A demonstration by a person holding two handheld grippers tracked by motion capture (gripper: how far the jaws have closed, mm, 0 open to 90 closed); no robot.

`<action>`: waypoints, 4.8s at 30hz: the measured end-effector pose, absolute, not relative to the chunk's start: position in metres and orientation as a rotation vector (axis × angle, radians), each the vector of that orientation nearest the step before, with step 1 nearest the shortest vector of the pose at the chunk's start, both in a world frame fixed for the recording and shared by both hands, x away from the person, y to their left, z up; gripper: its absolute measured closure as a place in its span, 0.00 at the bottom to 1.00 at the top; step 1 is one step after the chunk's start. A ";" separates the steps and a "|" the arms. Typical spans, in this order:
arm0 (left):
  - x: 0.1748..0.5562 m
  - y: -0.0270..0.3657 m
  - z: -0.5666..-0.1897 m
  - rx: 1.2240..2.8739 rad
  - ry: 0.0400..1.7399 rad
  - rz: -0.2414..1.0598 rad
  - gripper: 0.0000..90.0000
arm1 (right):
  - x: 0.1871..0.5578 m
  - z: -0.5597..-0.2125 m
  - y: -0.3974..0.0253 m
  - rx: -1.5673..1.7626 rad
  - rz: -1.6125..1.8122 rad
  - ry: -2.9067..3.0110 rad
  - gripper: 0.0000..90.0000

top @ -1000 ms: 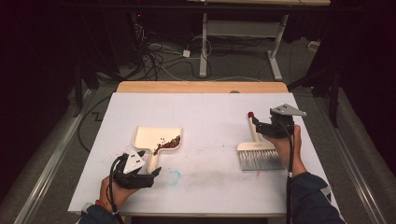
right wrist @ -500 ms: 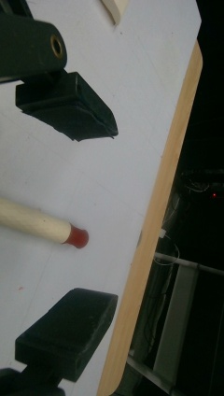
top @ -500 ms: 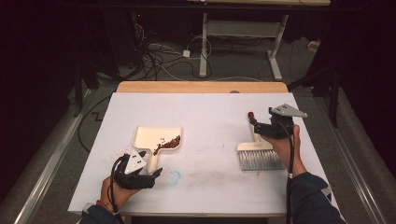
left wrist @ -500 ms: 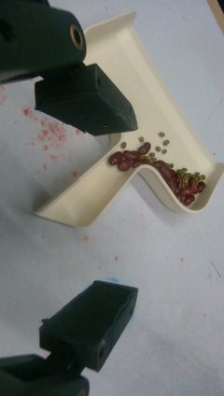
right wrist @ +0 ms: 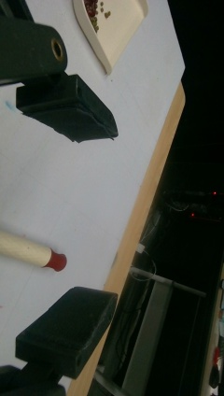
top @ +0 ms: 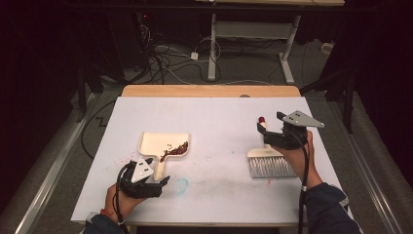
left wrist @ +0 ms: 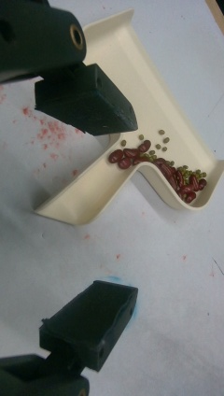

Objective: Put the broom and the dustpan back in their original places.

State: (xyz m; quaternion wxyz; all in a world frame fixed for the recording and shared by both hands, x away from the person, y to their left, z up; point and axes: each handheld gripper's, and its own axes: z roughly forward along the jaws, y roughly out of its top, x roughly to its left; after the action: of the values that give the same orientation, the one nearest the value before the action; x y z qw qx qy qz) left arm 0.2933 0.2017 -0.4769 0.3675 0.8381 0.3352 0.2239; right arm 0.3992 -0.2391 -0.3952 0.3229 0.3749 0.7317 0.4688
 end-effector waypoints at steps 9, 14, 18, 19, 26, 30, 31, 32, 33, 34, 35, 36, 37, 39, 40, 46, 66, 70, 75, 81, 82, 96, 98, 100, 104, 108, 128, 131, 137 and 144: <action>0.292 0.201 -0.476 2.148 0.850 0.581 0.20 | 0.386 -0.388 -0.230 0.915 1.233 1.931 0.20; 0.291 0.200 -0.476 2.152 0.841 0.586 0.20 | 0.379 -0.386 -0.228 0.900 1.242 1.937 0.20; 0.291 0.200 -0.476 2.150 0.846 0.594 0.20 | 0.373 -0.385 -0.227 0.876 1.231 1.941 0.19; 0.291 0.200 -0.476 2.144 0.845 0.590 0.20 | 0.372 -0.385 -0.227 0.872 1.225 1.945 0.19; 0.291 0.199 -0.476 2.149 0.836 0.587 0.20 | 0.362 -0.385 -0.228 0.835 1.231 1.953 0.19; 0.291 0.199 -0.476 2.159 0.837 0.586 0.20 | 0.357 -0.385 -0.231 0.820 1.230 1.957 0.19; 0.291 0.200 -0.476 2.156 0.836 0.585 0.20 | 0.356 -0.385 -0.231 0.821 1.231 1.958 0.19; 0.291 0.200 -0.476 2.155 0.836 0.589 0.20 | 0.355 -0.385 -0.232 0.818 1.225 1.957 0.19; 0.291 0.200 -0.475 2.154 0.835 0.592 0.20 | 0.354 -0.385 -0.233 0.812 1.220 1.958 0.19; 0.291 0.200 -0.475 2.153 0.835 0.593 0.20 | 0.353 -0.385 -0.233 0.806 1.221 1.959 0.19; 0.291 0.200 -0.475 2.154 0.834 0.593 0.20 | 0.351 -0.385 -0.234 0.800 1.220 1.959 0.19; 0.291 0.200 -0.475 2.156 0.834 0.594 0.20 | 0.350 -0.385 -0.235 0.796 1.217 1.956 0.19; 0.291 0.200 -0.475 2.158 0.833 0.594 0.20 | 0.349 -0.385 -0.236 0.792 1.216 1.955 0.19; 0.291 0.200 -0.475 2.161 0.831 0.595 0.20 | 0.346 -0.386 -0.238 0.782 1.217 1.957 0.19; 0.291 0.200 -0.475 2.162 0.829 0.595 0.20 | 0.345 -0.386 -0.238 0.783 1.217 1.957 0.19; 0.290 0.199 -0.475 2.170 0.820 0.602 0.20 | 0.337 -0.392 -0.243 0.759 1.210 1.961 0.19; 0.289 0.197 -0.475 2.178 0.799 0.620 0.20 | 0.318 -0.410 -0.256 0.710 1.195 1.970 0.19; 0.289 0.197 -0.475 2.178 0.797 0.620 0.20 | 0.315 -0.412 -0.259 0.701 1.190 1.965 0.19; 0.289 0.196 -0.474 2.179 0.807 0.636 0.20 | 0.311 -0.417 -0.263 0.694 1.195 1.965 0.19; 0.289 0.197 -0.475 2.179 0.801 0.631 0.20 | 0.307 -0.426 -0.268 0.701 1.181 1.980 0.19; 0.289 0.197 -0.475 2.177 0.801 0.631 0.20 | 0.307 -0.427 -0.268 0.696 1.177 1.986 0.19; 0.290 0.195 -0.473 2.154 0.765 0.627 0.20 | 0.292 -0.457 -0.271 0.722 1.145 2.033 0.19; 0.289 0.194 -0.473 2.165 0.755 0.633 0.20 | 0.291 -0.461 -0.271 0.719 1.153 2.052 0.19; 0.289 0.193 -0.473 2.168 0.755 0.637 0.20 | 0.291 -0.462 -0.269 0.711 1.136 2.071 0.19; 0.287 0.195 -0.474 2.165 0.760 0.632 0.20 | 0.290 -0.461 -0.268 0.701 1.141 2.061 0.19; 0.285 0.195 -0.473 2.170 0.744 0.637 0.20 | 0.289 -0.460 -0.268 0.696 1.132 2.059 0.19; 0.286 0.192 -0.474 2.170 0.743 0.625 0.20 | 0.283 -0.456 -0.268 0.689 1.133 2.024 0.20; 0.286 0.192 -0.474 2.177 0.746 0.620 0.20 | 0.284 -0.456 -0.267 0.686 1.136 2.024 0.20; 0.287 0.191 -0.475 2.178 0.752 0.620 0.20 | 0.284 -0.456 -0.266 0.678 1.119 2.030 0.20; 0.287 0.190 -0.475 2.178 0.754 0.618 0.20 | 0.284 -0.456 -0.266 0.671 1.122 2.029 0.20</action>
State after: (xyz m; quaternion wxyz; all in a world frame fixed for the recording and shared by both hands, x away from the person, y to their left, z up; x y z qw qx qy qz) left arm 0.2872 0.1896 -0.4750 0.3686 0.8485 0.2937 0.2407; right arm 0.2839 -0.2663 -0.4559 0.3561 0.2597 0.7855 0.4345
